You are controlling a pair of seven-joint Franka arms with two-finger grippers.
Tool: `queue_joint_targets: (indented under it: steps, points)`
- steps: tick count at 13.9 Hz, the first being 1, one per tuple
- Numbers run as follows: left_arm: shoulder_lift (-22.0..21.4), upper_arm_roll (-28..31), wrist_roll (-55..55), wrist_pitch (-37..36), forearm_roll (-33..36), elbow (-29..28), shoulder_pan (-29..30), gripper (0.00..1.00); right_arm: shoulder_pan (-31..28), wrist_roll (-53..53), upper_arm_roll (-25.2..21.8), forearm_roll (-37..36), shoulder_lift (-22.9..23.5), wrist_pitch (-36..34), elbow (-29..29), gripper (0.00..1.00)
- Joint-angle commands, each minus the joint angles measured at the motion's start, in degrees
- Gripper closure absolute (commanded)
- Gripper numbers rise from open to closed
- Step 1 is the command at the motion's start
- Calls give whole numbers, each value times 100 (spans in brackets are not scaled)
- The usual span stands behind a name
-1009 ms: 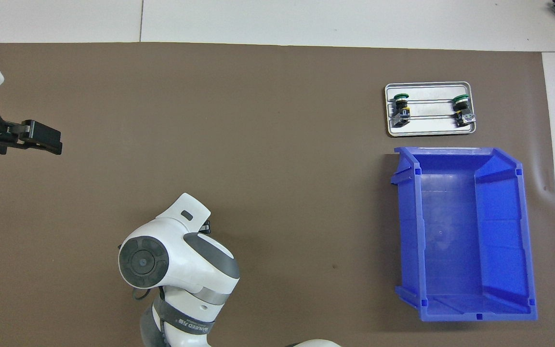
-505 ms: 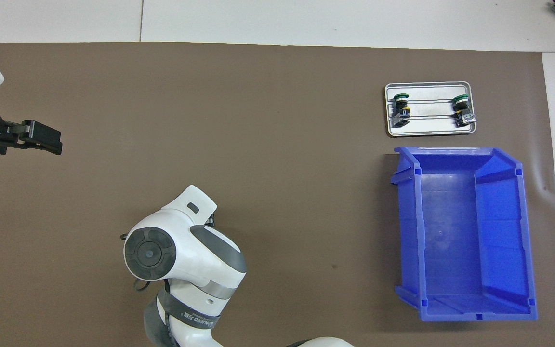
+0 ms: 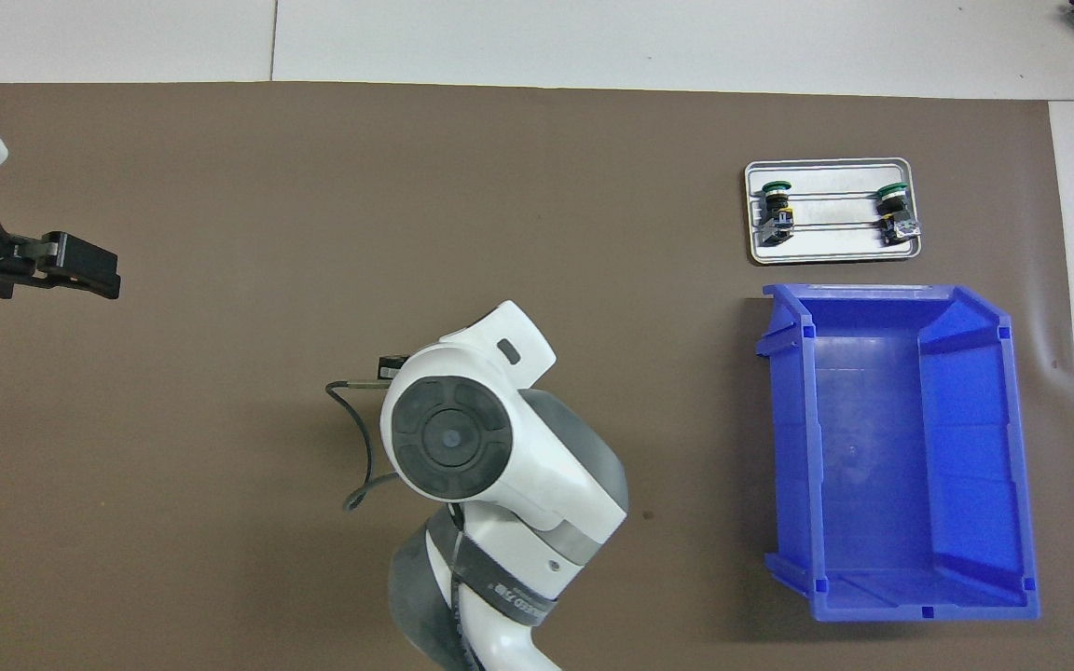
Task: Place and press button with both arms
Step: 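Carry the button with the right gripper over the blue bin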
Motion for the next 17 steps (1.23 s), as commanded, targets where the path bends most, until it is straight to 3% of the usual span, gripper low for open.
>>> queue_joint_targets:
  steps: [1, 5, 8, 14, 17]
  points:
    - [-166, -45, 48, 51, 106, -202, 67, 0, -496, 86, 79, -58, -644, 41, -619, 100]
    - [-166, -45, 48, 51, 106, -202, 58, 0, -1252, -701, 79, 12, -1373, -449, -1015, 100]
    - [-166, -45, 48, 51, 106, -202, 58, 0, -2051, -1756, 70, 284, -1629, -794, -1024, 100]
    - [-166, -45, 48, 51, 106, -202, 58, 0, -3598, -4094, 61, 908, -1524, -768, -1024, 100]
    - [-166, -45, 48, 51, 106, -202, 58, 0, -4047, -4335, 61, 1110, -1279, -750, -1024, 100]
